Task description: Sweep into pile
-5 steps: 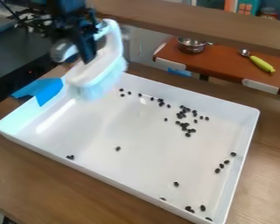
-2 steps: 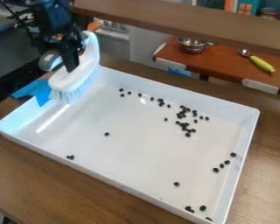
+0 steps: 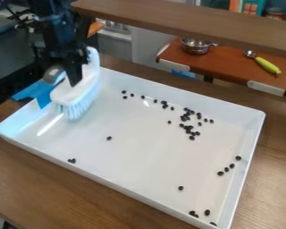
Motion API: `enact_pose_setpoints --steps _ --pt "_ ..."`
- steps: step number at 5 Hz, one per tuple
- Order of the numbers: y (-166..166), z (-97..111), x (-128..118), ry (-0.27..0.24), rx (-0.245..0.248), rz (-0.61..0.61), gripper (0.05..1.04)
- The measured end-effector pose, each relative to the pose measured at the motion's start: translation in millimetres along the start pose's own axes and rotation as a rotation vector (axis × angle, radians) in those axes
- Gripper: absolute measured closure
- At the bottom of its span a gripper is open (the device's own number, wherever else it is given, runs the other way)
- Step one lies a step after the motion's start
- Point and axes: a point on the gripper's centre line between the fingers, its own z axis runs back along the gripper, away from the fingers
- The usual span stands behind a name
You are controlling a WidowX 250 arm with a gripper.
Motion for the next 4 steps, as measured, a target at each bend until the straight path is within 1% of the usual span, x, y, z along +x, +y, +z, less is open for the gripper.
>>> enact_pose_setpoints --steps 2,3,4 --pt "-9 -11 8 0.008 0.029 0.013 0.592" --pt "-20 -15 13 0.005 0.034 0.006 0.592" --pt "-26 -19 15 0.013 0.026 0.017 0.592"
